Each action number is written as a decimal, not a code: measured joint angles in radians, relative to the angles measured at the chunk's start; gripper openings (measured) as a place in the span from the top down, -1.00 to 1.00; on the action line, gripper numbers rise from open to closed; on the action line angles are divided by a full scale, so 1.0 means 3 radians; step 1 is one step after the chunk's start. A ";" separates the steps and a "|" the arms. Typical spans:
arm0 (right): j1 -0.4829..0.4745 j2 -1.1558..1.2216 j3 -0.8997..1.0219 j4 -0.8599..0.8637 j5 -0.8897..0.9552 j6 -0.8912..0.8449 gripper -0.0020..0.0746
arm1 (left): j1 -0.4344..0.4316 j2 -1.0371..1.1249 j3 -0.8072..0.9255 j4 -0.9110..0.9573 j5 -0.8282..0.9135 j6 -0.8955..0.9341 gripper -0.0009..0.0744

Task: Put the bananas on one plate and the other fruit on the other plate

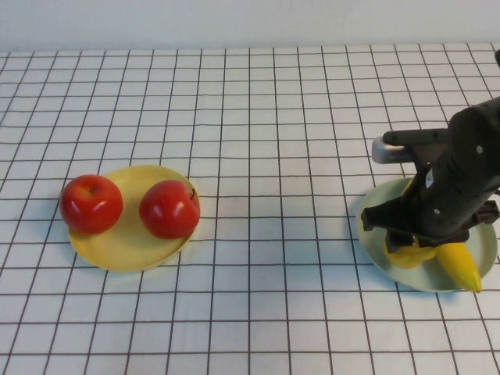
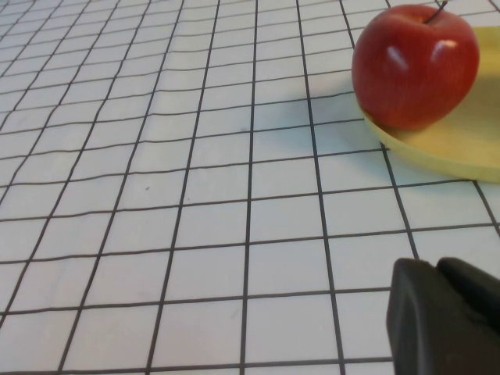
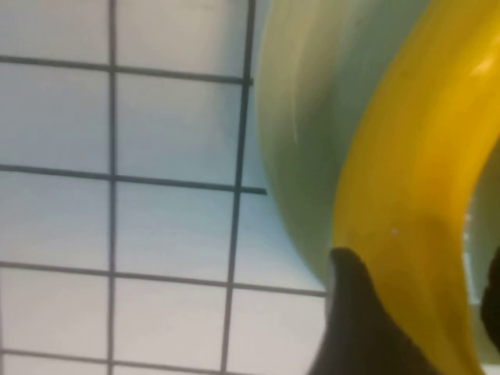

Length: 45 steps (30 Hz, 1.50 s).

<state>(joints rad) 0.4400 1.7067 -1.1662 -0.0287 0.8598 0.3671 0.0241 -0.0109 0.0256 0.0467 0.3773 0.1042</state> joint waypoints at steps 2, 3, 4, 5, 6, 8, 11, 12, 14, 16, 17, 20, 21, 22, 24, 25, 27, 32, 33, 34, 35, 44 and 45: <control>0.0000 -0.0174 -0.0020 -0.0017 0.0025 0.0000 0.15 | 0.0000 0.0000 0.0000 0.0000 0.0000 0.0000 0.98; 0.0000 -0.0250 -0.0026 -0.0036 0.0039 0.0000 0.19 | 0.0000 0.0000 0.0000 0.0000 0.0000 0.0000 0.98; 0.0000 -0.0352 -0.0025 -0.0053 0.0051 0.0000 0.22 | 0.0000 0.0000 0.0000 0.0000 0.0000 0.0000 0.98; 0.0000 -0.0456 -0.0027 -0.0076 0.0067 0.0000 0.25 | 0.0000 0.0000 0.0000 0.0000 0.0000 0.0000 0.98; 0.0000 -0.0537 -0.0027 -0.0093 0.0082 0.0000 0.28 | 0.0000 0.0000 0.0000 0.0000 0.0000 0.0000 0.98; 0.0000 -0.0737 -0.0027 -0.0134 0.0112 0.0000 0.32 | 0.0000 0.0000 0.0000 0.0000 0.0000 0.0000 0.98; 0.0000 -0.1022 -0.0027 -0.0175 0.0126 0.0000 0.43 | 0.0000 0.0000 0.0000 0.0000 0.0000 0.0000 0.98; 0.0000 -0.1132 -0.0027 -0.0189 0.0126 0.0000 0.49 | 0.0000 0.0000 0.0000 0.0000 0.0000 0.0000 0.98; 0.0000 -0.1390 0.0041 -0.0202 0.0047 0.0000 0.68 | 0.0000 0.0000 0.0000 0.0000 0.0000 0.0000 0.98; -0.0002 -0.1681 0.0213 -0.0223 -0.0145 0.0000 0.84 | 0.0000 0.0000 0.0000 0.0000 0.0000 0.0000 0.98; -0.0002 -0.1870 0.0346 -0.0229 -0.0290 0.0000 0.90 | 0.0000 0.0000 0.0000 0.0000 0.0000 0.0000 0.98; -0.0002 -0.2478 0.0846 -0.0237 -0.0751 0.0000 0.96 | 0.0000 0.0000 0.0000 0.0000 0.0000 0.0000 0.98; -0.0002 -0.2706 0.1003 -0.0229 -0.0882 0.0000 0.97 | 0.0000 0.0000 0.0000 0.0000 0.0000 0.0000 0.98; -0.0002 -0.2935 0.1193 -0.0202 -0.1031 0.0000 0.97 | 0.0000 0.0000 0.0000 0.0000 0.0000 0.0000 0.98; -0.0002 -0.3347 0.1502 -0.0154 -0.1292 0.0000 0.98 | 0.0000 0.0000 0.0000 0.0000 0.0000 0.0000 0.98; -0.0002 -0.3566 0.1645 -0.0146 -0.1387 0.0000 0.98 | 0.0000 0.0000 0.0000 0.0000 0.0000 0.0000 0.98; -0.0002 -0.3945 0.1847 -0.0161 -0.1481 0.0000 0.98 | 0.0000 0.0000 0.0000 0.0000 0.0000 0.0000 0.98; -0.0002 -0.4690 0.2135 -0.0278 -0.1397 0.0000 0.99 | 0.0000 0.0000 0.0000 0.0000 0.0000 0.0000 0.98; -0.0002 -0.4811 0.2152 -0.0286 -0.1306 0.0000 0.99 | 0.0000 0.0000 0.0000 0.0000 0.0000 0.0000 0.98; -0.0002 -0.4877 0.2168 -0.0301 -0.1249 0.0000 0.99 | 0.0000 0.0000 0.0000 0.0000 0.0000 0.0000 0.98; -0.0002 -0.4949 0.2175 -0.0320 -0.1176 0.0000 0.99 | 0.0000 0.0000 0.0000 0.0000 0.0000 0.0000 0.98; -0.0002 -0.5136 0.2252 -0.0628 -0.1070 -0.0073 0.99 | 0.0000 0.0000 0.0000 0.0000 0.0000 0.0000 0.98; -0.0002 -0.5136 0.2282 -0.0645 -0.1099 -0.0082 0.99 | 0.0000 0.0000 0.0000 0.0000 0.0000 0.0000 0.98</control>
<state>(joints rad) 0.4394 0.1658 -0.4816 -0.2222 0.5301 0.3425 0.0241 -0.0109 0.0256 0.0467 0.3773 0.1042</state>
